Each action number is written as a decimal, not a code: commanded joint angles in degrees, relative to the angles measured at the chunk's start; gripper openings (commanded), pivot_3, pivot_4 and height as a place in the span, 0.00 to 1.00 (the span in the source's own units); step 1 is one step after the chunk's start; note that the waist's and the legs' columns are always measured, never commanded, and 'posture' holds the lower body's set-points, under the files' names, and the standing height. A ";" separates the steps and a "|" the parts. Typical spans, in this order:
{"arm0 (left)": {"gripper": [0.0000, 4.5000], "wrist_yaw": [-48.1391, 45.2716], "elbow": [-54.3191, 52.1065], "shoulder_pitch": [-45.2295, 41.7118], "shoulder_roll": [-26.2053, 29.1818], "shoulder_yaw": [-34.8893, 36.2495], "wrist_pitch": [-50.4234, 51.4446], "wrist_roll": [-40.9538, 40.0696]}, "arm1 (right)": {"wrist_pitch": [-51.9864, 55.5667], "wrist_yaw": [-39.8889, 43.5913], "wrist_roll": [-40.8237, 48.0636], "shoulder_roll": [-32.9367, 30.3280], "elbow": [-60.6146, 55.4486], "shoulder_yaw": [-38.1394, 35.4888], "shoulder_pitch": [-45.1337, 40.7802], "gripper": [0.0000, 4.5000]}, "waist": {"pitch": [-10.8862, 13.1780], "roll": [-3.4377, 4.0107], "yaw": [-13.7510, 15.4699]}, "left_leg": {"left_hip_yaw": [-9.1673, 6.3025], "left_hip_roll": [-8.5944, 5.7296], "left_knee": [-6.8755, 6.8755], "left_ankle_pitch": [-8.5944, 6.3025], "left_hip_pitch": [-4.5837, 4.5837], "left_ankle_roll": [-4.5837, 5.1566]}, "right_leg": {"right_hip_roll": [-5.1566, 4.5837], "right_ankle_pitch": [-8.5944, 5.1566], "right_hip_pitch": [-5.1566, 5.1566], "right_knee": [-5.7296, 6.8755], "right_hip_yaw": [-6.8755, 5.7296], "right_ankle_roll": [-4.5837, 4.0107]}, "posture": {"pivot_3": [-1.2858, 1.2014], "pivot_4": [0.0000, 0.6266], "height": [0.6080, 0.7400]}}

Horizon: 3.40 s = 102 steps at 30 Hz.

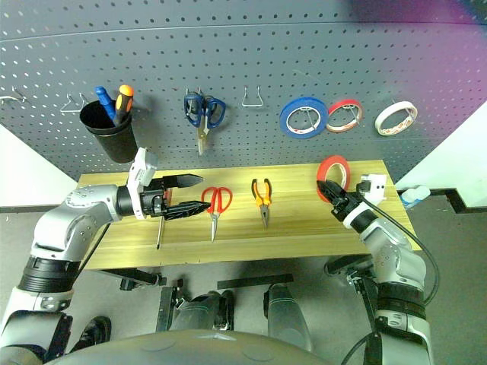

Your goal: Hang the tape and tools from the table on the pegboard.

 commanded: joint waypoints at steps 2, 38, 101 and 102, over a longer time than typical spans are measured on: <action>1.00 -0.65 -0.37 -1.94 0.18 0.38 -2.21 -0.14 | -1.91 -1.24 3.94 0.59 -7.20 -3.68 1.68 0.15 | -0.02 0.01 0.04 | 0.00 0.00 0.00 0.00 -0.02 0.00 | 0.00 0.01 -0.02 0.00 0.00 0.01 | 0.47 0.21 1.00; 1.00 1.72 -1.46 -1.74 -1.01 -0.26 -2.94 -0.69 | -14.09 2.02 -3.44 -5.02 17.40 1.20 -20.41 0.15 | -0.30 0.09 -0.15 | 0.20 0.01 0.23 0.11 0.04 0.15 | 0.01 0.15 -0.03 0.28 0.03 0.21 | 0.49 0.21 1.00; 1.00 4.25 -2.74 5.78 6.59 7.62 -3.59 -2.01 | 20.83 -37.04 -28.06 17.92 -1.68 23.28 -19.18 0.99 | -0.61 -0.30 1.28 | 0.22 0.02 0.25 0.28 0.15 -0.30 | 0.03 0.13 -0.36 0.97 0.04 0.01 | 0.51 0.22 1.00; 1.00 4.32 -2.82 5.71 6.53 7.55 -3.51 -2.04 | 22.53 -38.13 -27.99 18.53 -1.81 22.69 -19.62 0.99 | -0.61 -0.30 1.25 | 0.22 0.01 0.25 0.31 0.15 -0.25 | 0.03 0.13 -0.36 0.97 0.04 0.01 | 0.51 0.23 1.00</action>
